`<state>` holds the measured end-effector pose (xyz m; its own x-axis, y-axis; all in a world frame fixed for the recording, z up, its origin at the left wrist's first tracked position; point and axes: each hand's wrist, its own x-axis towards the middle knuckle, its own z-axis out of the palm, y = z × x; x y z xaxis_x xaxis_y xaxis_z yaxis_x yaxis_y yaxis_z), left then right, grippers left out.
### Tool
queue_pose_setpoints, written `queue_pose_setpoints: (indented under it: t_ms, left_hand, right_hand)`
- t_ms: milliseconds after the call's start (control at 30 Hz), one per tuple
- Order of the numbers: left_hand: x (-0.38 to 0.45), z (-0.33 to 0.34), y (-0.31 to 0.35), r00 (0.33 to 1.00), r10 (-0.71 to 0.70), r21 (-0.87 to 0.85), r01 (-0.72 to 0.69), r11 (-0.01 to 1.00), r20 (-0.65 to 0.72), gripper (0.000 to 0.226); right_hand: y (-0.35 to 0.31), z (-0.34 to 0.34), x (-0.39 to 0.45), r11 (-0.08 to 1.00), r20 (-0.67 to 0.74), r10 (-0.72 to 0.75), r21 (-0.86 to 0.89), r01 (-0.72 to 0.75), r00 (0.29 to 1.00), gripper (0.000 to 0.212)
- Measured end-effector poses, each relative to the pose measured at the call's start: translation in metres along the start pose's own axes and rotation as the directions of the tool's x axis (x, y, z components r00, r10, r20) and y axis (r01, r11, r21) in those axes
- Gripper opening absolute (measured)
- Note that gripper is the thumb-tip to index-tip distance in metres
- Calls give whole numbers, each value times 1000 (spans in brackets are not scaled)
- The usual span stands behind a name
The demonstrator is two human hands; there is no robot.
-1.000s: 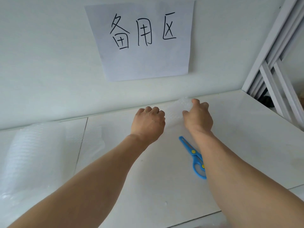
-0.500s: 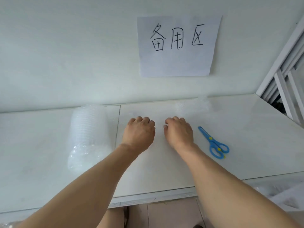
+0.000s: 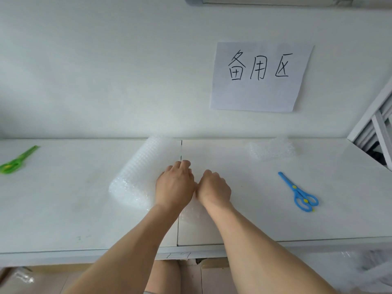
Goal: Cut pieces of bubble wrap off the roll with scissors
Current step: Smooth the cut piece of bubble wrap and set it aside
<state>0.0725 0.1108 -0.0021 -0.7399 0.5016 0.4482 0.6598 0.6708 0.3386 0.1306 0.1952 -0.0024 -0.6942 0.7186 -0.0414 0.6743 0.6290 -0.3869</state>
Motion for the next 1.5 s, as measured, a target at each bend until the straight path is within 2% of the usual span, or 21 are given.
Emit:
queue_pose_setpoints:
  t_ms: [133,200,300,400,533,600,667,800,933,1000,1100,1133,1233,1333,1400,1500]
  left_hand:
    - [0,-6,-14,999,20,10,-20,1000,34,23]
    - [-1,-8,-22,996,75,31,-77,997,52,17]
    - [-3,-7,-35,973,212,132,-222,966,89,12]
    - [-5,-12,-51,958,250,267,-279,922,137,17]
    - [-9,-32,-51,944,148,381,-258,888,294,46]
    - [-8,-36,-46,945,110,403,-234,885,307,60]
    - [-7,-38,-44,939,92,388,-225,894,332,73]
    - [-7,-48,-45,898,138,305,-282,910,418,94]
    - [-8,-56,-52,811,203,293,-414,862,549,113]
    - [-9,-58,-56,792,215,319,-455,831,571,100]
    - [-9,-59,-58,847,227,345,-421,839,480,52]
    - [-10,-58,-57,865,215,356,-397,846,453,46]
    - [-11,-53,-55,896,150,385,-324,864,419,45]
    - [-12,-49,-50,911,105,408,-279,869,399,45]
    - [-13,-48,-46,918,110,411,-274,869,380,45]
    - [-13,-50,-40,910,135,410,-304,860,391,46]
  right_hand:
    - [-1,4,-3,999,-10,10,43,-9,1000,35]
    - [0,5,-3,997,-2,10,79,-10,1000,29]
    - [3,6,-5,994,-19,6,113,-4,1000,21]
    - [9,1,-3,968,-24,37,248,-30,999,18]
    - [15,-9,3,893,-15,61,447,-48,998,14]
    - [15,-11,4,774,28,101,626,-96,995,12]
    - [15,-14,5,666,67,157,729,-156,985,9]
    - [16,-21,8,513,152,220,822,-246,964,8]
    - [19,-24,11,479,188,222,833,-275,957,14]
    - [21,-23,13,455,195,236,843,-286,952,16]
    - [21,-21,10,383,241,242,866,-321,940,20]
    - [21,-22,8,349,269,238,873,-340,933,24]
    - [18,-28,-2,266,367,237,866,-424,899,46]
    - [15,-32,-13,281,421,186,843,-459,888,54]
    - [12,-29,-17,298,415,143,848,-438,899,48]
    - [14,-26,-19,237,344,147,898,-371,927,24]
